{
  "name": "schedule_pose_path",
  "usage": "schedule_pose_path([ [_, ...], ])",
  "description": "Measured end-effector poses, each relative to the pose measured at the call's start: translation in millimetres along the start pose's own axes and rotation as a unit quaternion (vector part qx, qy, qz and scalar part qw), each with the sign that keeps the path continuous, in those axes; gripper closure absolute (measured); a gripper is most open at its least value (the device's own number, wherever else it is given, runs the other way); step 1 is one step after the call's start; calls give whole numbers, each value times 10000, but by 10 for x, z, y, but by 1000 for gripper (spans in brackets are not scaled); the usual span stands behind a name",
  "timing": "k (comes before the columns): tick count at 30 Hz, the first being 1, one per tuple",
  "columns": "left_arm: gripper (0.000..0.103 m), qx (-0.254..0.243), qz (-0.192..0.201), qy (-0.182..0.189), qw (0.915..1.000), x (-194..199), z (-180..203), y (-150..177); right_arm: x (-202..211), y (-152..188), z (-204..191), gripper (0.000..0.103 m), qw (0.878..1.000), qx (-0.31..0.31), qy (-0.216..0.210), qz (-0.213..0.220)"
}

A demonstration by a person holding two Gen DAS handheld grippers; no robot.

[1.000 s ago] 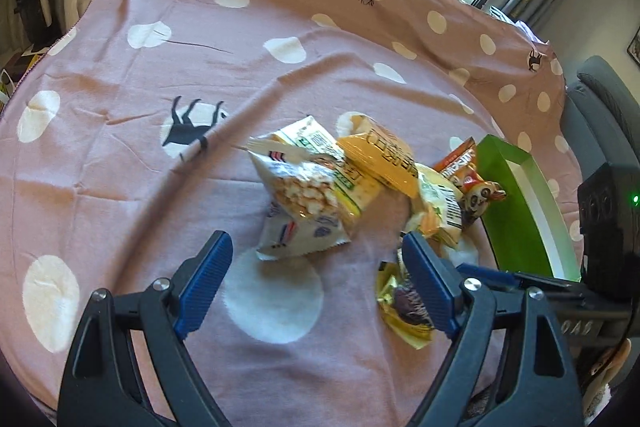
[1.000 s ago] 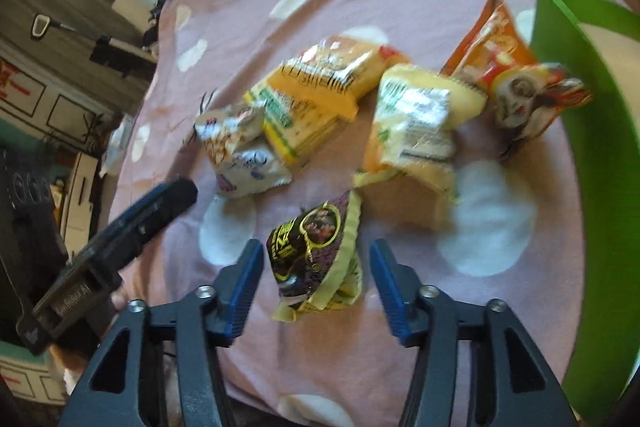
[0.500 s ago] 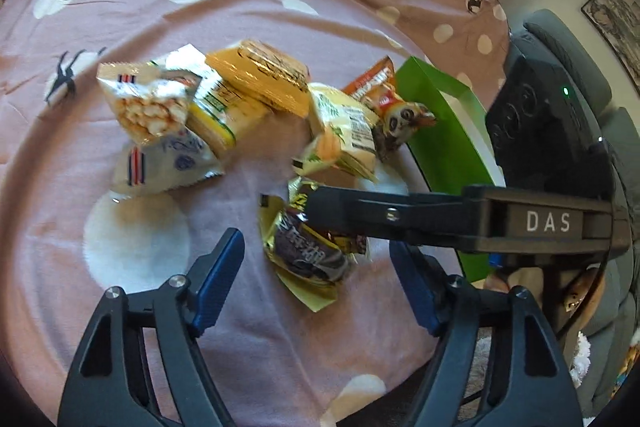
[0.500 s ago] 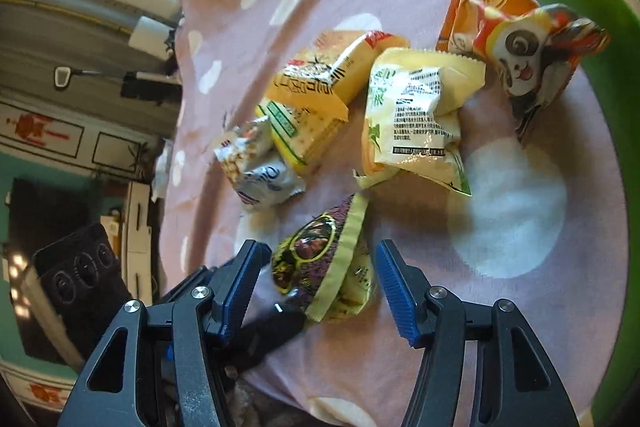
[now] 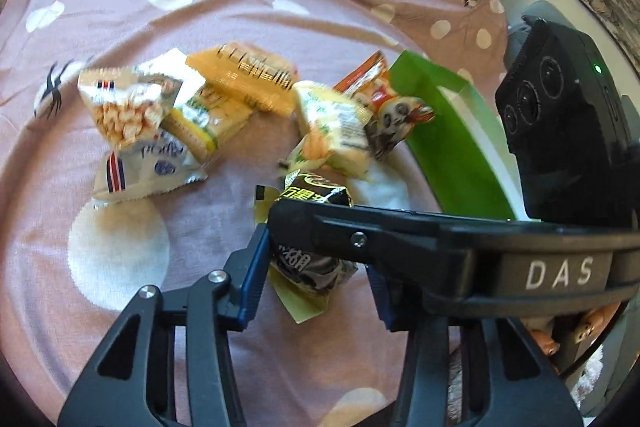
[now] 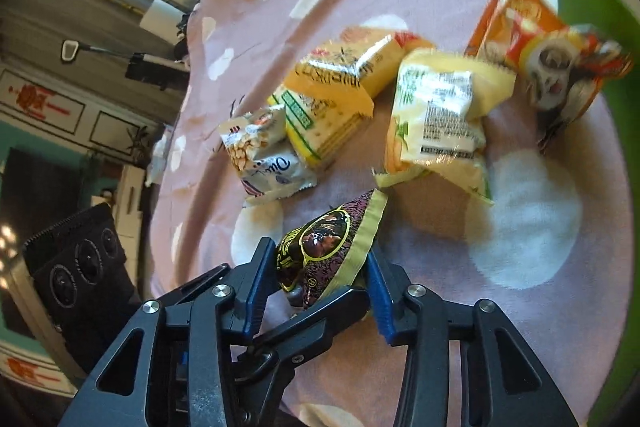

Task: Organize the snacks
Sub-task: 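Lift the chocolate packet and carry it over the green box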

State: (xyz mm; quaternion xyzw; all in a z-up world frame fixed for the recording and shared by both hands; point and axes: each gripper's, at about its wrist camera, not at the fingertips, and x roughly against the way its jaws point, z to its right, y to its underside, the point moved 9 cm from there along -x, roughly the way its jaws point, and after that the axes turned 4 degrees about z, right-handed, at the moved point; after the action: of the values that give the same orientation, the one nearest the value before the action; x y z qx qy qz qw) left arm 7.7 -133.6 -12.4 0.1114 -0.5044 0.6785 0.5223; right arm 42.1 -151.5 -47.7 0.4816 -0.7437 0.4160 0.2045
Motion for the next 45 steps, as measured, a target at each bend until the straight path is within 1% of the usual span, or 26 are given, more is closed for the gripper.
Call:
schedule_pose_path([
  [3,59,-142,199,54,9997,92,138,-107,149,-62,-31,57,9997,80,-30,213],
  [9,60,-510,523,230,9971,233,502,-325,618,-177,-103,57,9952,336,163,910],
  [14,61,-951,980,286,9902,352,880,-466,1068,-242,-136,57,9853,535,275,1598],
  [19,61,-1295,1138,415,9842,319,1211,-558,1464,-293,-49,57,9759,492,297,2105],
  [24,61,-1469,1139,560,9810,168,1472,-590,1751,-324,163,57,9690,289,431,2416],
  [27,62,-1556,1092,660,9795,55,1636,-595,1858,-338,295,57,9665,134,457,2522],
  [33,62,-1676,985,855,9772,-112,1866,-598,2059,-366,587,57,9592,-191,706,2731],
  [35,62,-1677,900,927,9773,-186,1919,-587,2100,-368,665,57,9578,-284,744,2763],
  [38,62,-1645,758,1027,9781,-308,2001,-554,2145,-361,816,57,9560,-455,908,2751],
  [43,62,-1613,568,1083,9793,-487,2123,-507,2165,-351,1066,57,9543,-796,969,2712],
  [45,62,-1603,493,1146,9791,-550,2169,-487,2189,-340,1177,57,9519,-932,1072,2716],
])
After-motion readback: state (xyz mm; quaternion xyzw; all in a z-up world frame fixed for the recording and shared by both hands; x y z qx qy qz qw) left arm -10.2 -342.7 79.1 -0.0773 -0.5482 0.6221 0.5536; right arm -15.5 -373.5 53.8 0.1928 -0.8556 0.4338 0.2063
